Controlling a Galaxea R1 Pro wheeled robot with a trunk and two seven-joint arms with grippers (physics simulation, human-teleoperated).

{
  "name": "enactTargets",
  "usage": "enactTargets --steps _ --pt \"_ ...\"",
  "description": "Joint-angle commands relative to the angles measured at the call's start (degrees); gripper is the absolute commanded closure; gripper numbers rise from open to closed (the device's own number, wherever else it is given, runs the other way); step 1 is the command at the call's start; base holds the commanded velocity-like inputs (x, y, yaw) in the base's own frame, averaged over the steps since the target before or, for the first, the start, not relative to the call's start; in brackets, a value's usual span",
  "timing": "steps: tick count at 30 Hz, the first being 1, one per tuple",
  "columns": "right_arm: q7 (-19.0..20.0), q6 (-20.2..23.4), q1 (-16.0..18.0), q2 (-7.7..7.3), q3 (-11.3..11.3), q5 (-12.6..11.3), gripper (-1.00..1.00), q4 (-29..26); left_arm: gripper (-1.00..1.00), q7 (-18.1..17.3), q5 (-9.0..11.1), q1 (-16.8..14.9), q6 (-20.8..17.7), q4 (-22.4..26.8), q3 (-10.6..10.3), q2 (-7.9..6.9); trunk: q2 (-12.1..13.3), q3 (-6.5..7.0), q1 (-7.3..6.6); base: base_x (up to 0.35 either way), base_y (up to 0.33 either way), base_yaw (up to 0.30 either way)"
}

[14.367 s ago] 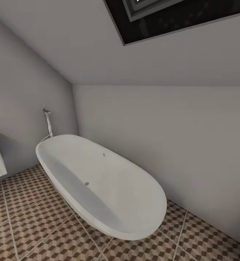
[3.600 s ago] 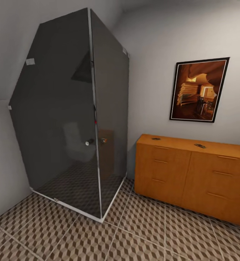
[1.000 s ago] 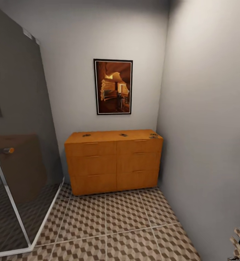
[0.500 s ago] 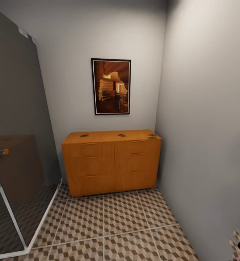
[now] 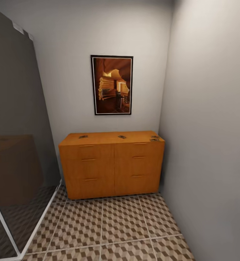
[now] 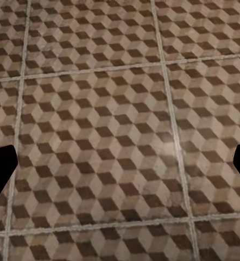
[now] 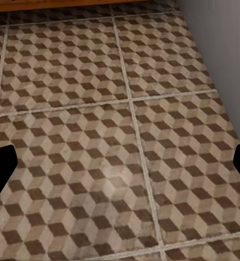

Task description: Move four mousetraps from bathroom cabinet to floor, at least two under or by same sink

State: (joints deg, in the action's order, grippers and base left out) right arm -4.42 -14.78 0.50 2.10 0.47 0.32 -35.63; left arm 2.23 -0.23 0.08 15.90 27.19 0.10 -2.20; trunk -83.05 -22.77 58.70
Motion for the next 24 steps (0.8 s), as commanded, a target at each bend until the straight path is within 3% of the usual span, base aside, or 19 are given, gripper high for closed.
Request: enactTargets --steps 1,24 --pt "-0.2 -0.2 0.0 0.01 0.1 0.0 -1.00 0.0 -1.00 0.1 0.0 0.0 0.1 0.1 0.0 0.00 0.0 -0.09 0.02 0.227 -0.024 0.097" --pt "-0.2 -0.2 0.0 0.01 0.1 0.0 -1.00 0.0 -1.00 0.1 0.0 0.0 0.1 0.1 0.0 0.00 0.0 -0.87 0.02 0.211 -0.002 0.116"
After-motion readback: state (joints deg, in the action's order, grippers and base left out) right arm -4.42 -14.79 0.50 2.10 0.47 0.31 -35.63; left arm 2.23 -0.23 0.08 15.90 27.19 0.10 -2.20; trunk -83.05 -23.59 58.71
